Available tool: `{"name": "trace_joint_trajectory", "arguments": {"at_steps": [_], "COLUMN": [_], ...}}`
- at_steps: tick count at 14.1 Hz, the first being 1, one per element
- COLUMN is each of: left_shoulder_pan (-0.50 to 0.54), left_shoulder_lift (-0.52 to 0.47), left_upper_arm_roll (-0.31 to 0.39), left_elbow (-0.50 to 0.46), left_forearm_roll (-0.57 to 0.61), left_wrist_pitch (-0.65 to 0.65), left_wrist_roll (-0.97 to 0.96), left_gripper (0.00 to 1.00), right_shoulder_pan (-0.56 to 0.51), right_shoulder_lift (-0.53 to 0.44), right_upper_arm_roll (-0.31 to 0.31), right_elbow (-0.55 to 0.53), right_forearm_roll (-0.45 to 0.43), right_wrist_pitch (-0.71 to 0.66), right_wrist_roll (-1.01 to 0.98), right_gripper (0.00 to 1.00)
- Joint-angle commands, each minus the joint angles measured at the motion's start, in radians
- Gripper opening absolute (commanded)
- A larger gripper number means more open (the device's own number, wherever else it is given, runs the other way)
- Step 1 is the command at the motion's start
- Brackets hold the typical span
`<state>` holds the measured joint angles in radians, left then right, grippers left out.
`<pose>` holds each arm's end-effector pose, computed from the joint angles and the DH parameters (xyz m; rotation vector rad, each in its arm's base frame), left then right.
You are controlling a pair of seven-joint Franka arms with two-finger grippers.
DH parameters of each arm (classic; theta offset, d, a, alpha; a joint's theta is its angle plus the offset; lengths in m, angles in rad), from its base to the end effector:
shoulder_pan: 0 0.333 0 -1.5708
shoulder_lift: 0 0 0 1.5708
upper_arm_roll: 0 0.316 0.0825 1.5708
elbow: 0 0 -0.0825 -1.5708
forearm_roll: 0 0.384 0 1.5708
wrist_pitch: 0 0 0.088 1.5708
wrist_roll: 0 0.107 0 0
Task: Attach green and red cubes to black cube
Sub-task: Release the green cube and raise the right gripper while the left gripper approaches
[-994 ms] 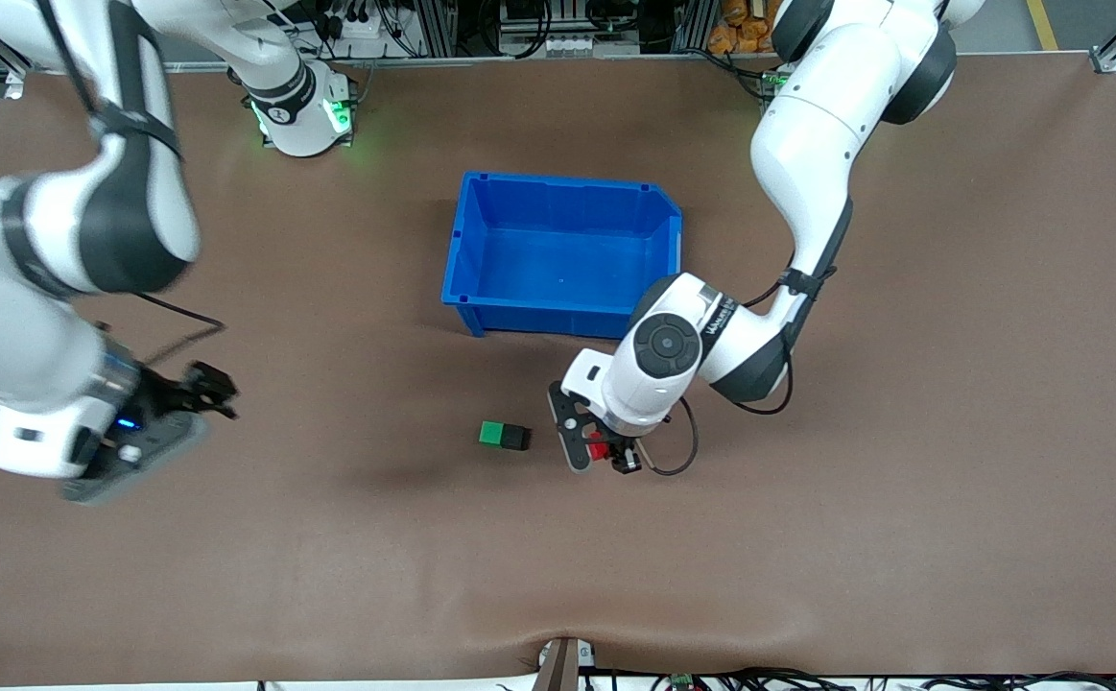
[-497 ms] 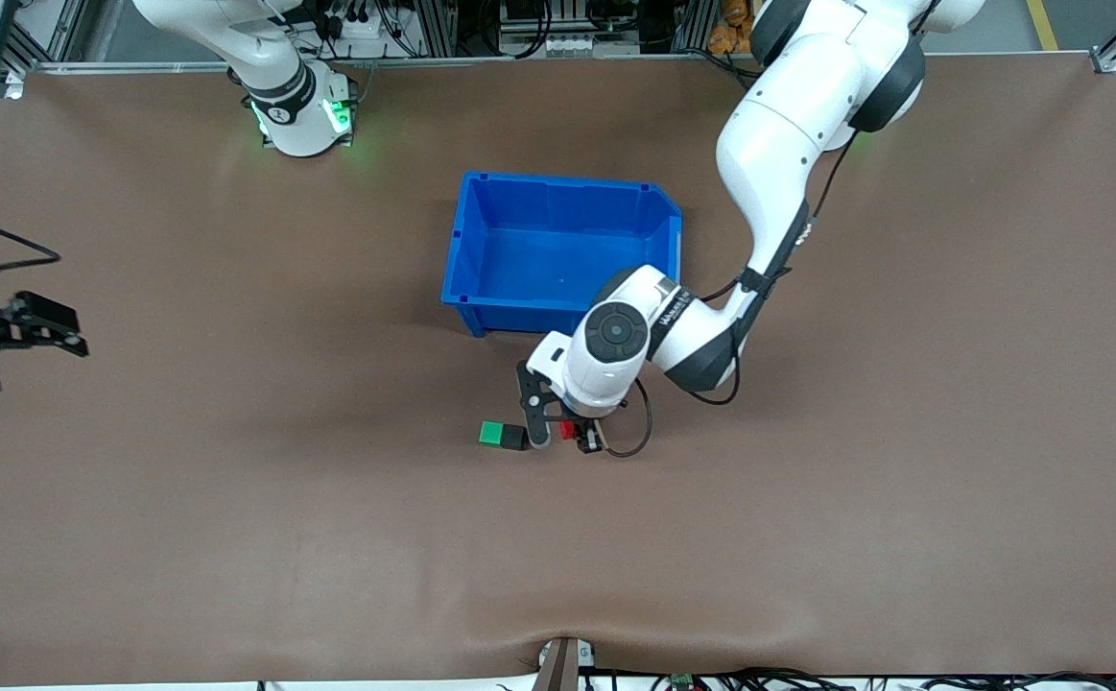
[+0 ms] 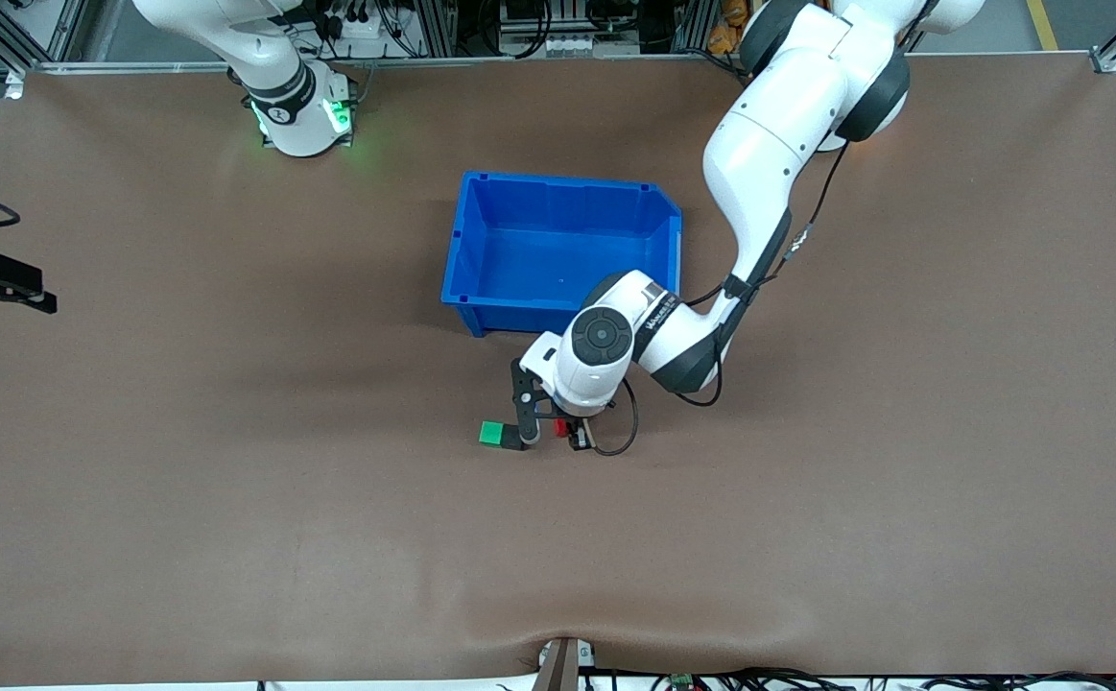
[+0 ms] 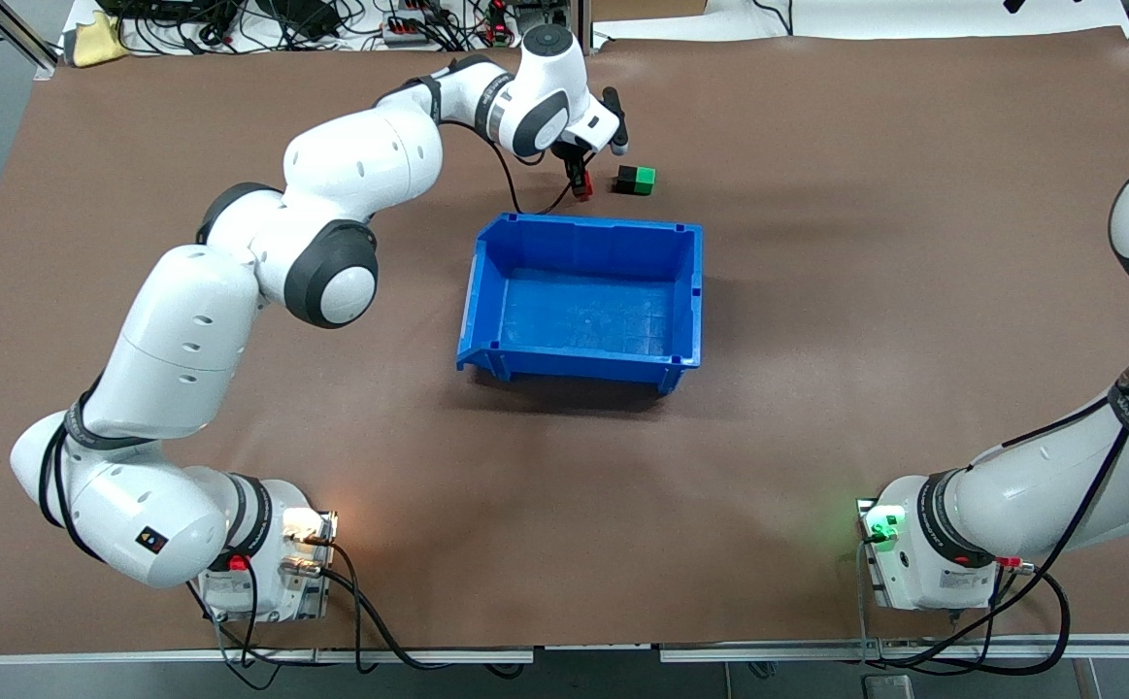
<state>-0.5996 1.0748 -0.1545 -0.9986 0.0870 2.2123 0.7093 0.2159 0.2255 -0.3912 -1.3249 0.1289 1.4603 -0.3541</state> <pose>0.6135 -0.5075 0.2092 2.3309 -2.0036 0.2276 0.6048 -0.0626 0.6071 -3.0649 -0.2984 0.0927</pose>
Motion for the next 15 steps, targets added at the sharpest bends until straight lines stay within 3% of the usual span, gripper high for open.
{"name": "trace_joint_trajectory", "arguments": {"at_steps": [1, 4, 5, 15], "left_shoulder_pan": [-0.022, -0.022, -0.022, -0.019], "left_shoulder_lift": [0.065, 0.071, 0.073, 0.091], "left_upper_arm_roll": [0.012, 0.013, 0.013, 0.016], "left_elbow": [0.110, 0.112, 0.112, 0.114], "left_forearm_roll": [-0.010, -0.010, -0.010, -0.010], "left_wrist_pitch": [-0.002, 0.013, 0.021, 0.090], "left_wrist_roll": [0.018, 0.018, 0.018, 0.015], "left_gripper": [0.00, 0.00, 0.00, 0.00], "right_shoulder_pan": [-0.107, -0.193, -0.194, -0.240], "right_shoulder_lift": [-0.132, -0.233, -0.248, -0.285], "right_upper_arm_roll": [0.158, 0.314, 0.333, 0.325], "right_elbow": [-0.146, -0.238, -0.246, -0.247], "right_forearm_roll": [-0.018, -0.078, -0.096, -0.103], "right_wrist_pitch": [0.025, 0.025, 0.017, 0.011], "right_wrist_roll": [0.127, 0.268, 0.300, 0.368], "right_gripper": [1.00, 1.00, 1.00, 1.00]}}
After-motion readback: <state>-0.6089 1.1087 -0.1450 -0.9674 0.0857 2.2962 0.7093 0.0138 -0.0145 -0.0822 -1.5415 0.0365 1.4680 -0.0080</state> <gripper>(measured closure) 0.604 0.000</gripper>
